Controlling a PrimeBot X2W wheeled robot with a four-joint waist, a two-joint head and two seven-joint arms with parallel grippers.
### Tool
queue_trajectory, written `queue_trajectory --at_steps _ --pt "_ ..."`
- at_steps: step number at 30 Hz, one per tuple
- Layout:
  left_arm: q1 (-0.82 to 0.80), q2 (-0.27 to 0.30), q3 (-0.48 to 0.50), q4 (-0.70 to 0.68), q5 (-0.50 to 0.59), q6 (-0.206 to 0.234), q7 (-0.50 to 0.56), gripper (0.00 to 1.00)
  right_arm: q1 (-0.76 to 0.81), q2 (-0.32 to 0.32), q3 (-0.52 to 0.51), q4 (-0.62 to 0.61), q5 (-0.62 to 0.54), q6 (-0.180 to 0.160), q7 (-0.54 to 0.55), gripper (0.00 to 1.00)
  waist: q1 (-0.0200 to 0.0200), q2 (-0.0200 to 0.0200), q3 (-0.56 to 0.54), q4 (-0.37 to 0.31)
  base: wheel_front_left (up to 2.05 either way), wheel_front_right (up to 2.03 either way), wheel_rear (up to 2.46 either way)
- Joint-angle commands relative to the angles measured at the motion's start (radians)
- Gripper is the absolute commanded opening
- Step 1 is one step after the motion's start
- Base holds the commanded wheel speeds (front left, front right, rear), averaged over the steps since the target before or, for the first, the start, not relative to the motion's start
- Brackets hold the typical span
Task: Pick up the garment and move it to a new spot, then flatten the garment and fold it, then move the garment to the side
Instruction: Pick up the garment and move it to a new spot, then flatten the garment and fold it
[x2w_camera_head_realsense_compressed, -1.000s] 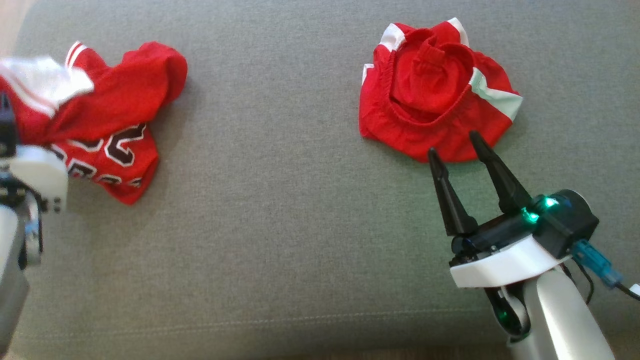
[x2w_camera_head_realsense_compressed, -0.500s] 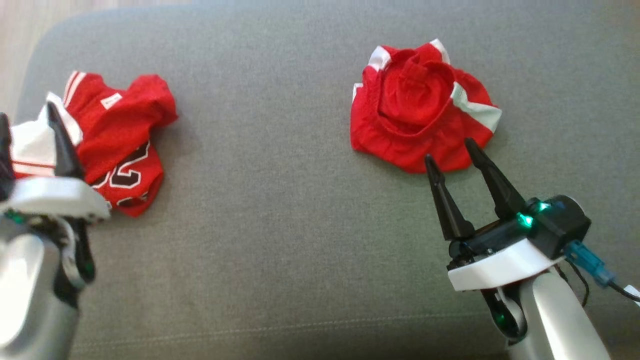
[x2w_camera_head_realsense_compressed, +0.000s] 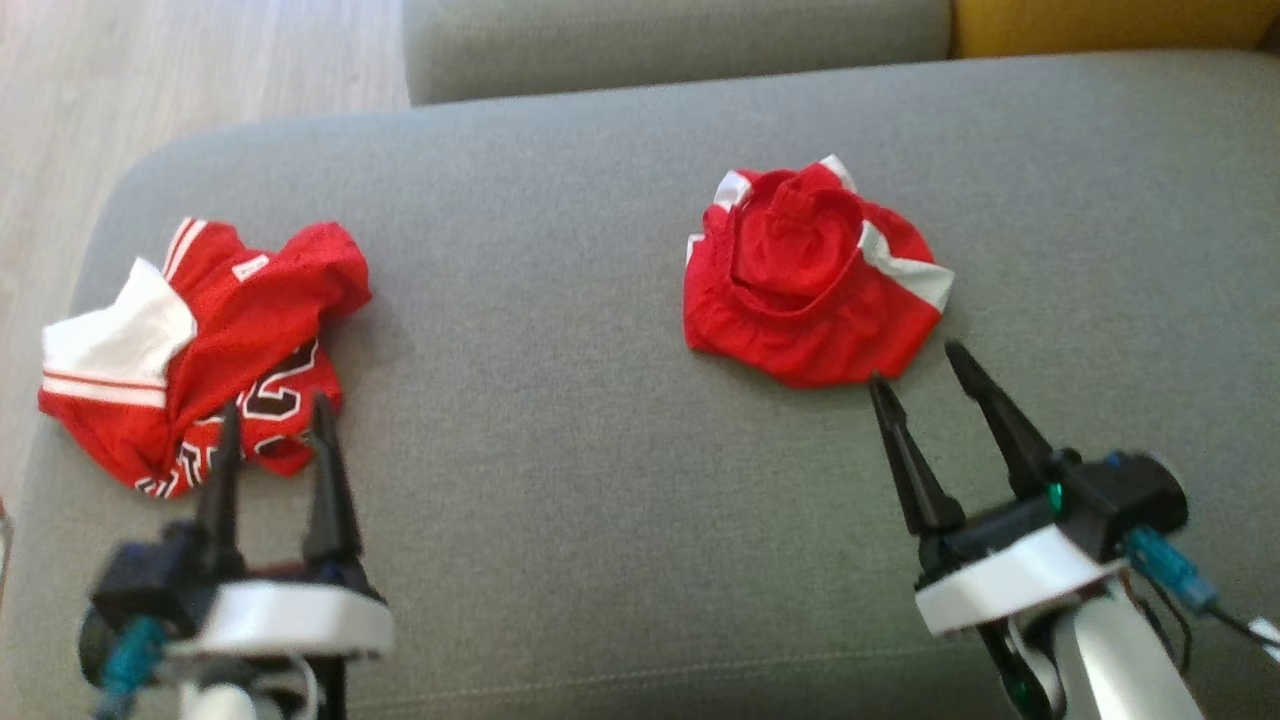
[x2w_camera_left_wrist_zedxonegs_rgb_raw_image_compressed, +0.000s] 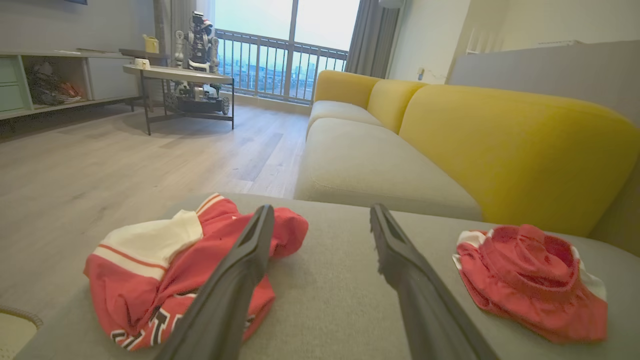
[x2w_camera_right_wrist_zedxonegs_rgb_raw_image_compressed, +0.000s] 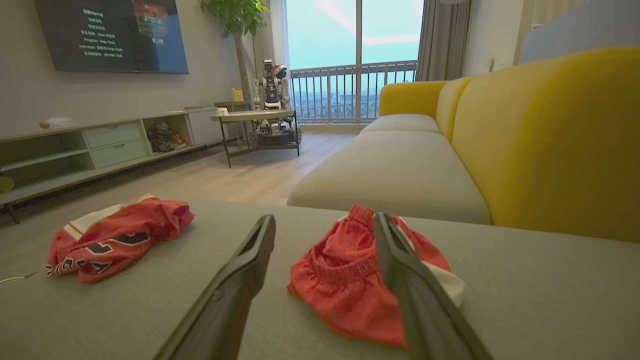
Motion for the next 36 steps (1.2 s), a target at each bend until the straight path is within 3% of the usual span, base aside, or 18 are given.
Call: queue_trajectory --at_steps 1,7,13,19,36 --pt "-0.015 -0.010 0.045 -0.045 0.044 -0.018 -0.009 1.00 0.000 0.000 0.008 -0.022 0.004 0.000 -0.009 1.00 0.0001 -0.0001 -0.029 -0.008 0.00 0.00 0.00" --pt "0.054 -0.075 0.033 -0.040 0.207 -0.085 -0.009 1.00 0.052 0.000 0.000 -0.005 -0.037 0.000 -0.009 1.00 0.0001 -0.0001 -0.066 -0.010 0.00 0.00 0.00" --pt "0.104 -0.113 0.043 0.018 0.295 -0.110 -0.009 1.00 0.100 0.000 0.013 -0.006 -0.065 0.000 -0.009 1.00 0.0001 -0.0001 -0.088 -0.022 0.00 0.00 0.00" --pt "0.130 -0.151 0.086 0.048 0.305 -0.108 -0.009 1.00 0.119 0.000 0.000 -0.015 -0.068 0.000 -0.009 1.00 0.0001 -0.0001 -0.097 -0.036 0.00 0.00 0.00" --pt "0.137 -0.181 0.125 0.056 0.328 -0.141 -0.009 1.00 0.116 0.000 -0.013 -0.006 -0.046 0.000 -0.009 1.00 0.0001 -0.0001 -0.102 -0.042 0.00 0.00 0.00"
